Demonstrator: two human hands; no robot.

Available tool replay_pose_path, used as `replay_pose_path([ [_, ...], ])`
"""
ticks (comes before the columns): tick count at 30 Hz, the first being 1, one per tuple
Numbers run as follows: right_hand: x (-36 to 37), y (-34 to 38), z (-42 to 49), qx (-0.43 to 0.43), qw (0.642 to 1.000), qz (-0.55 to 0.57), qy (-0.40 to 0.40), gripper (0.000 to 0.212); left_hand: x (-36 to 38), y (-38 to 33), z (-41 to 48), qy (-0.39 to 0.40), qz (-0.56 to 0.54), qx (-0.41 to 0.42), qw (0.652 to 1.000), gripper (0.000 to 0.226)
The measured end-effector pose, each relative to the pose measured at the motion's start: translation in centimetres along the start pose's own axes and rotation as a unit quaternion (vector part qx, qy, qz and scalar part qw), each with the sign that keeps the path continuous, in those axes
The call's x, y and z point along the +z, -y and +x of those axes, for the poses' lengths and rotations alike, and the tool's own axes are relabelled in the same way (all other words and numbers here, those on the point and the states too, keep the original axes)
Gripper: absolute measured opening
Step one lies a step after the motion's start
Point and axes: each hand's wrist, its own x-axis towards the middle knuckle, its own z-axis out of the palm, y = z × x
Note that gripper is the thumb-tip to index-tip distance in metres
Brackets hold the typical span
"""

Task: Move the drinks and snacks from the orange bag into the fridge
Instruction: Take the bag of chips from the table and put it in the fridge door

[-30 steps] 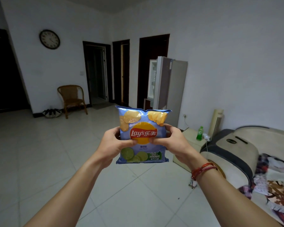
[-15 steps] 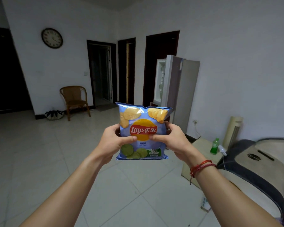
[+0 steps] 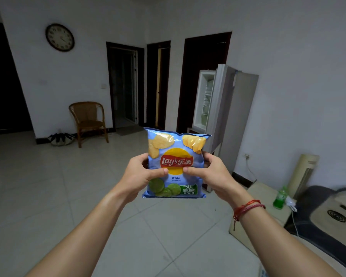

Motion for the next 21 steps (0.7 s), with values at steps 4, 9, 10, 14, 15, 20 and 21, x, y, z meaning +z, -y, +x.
replay_pose_path([
  [4,1.2,-1.8,7.3,0.003,1.0,-0.006,-0.012,0.045,-2.7,2.6,7.1,0.001,0.002,-0.001,1.0,0.035],
  [9,2.7,-2.7,17.3,0.014,0.999,0.01,-0.038,0.044,-6.4,3.9,17.5,0.029,0.005,-0.005,1.0,0.036],
  [10,3.0,-2.7,19.1,0.013,0.999,0.014,-0.04,0.044,-7.0,4.1,19.4,0.033,0.006,-0.005,0.999,0.036],
  [14,3.1,-3.0,25.2,0.02,0.998,0.029,-0.047,0.041,-8.4,5.5,26.2,0.038,0.006,-0.01,0.999,0.038],
  [15,3.0,-3.1,26.6,0.019,0.998,0.031,-0.049,0.04,-8.6,5.8,27.7,0.04,0.004,-0.011,0.999,0.037],
  [20,2.4,-4.9,34.1,0.015,0.998,0.035,-0.06,0.041,-9.3,7.7,35.3,0.047,-0.005,-0.011,0.999,0.036],
  [21,2.1,-5.5,35.7,0.016,0.997,0.034,-0.061,0.041,-9.4,8.3,36.8,0.048,-0.004,-0.013,0.999,0.035],
])
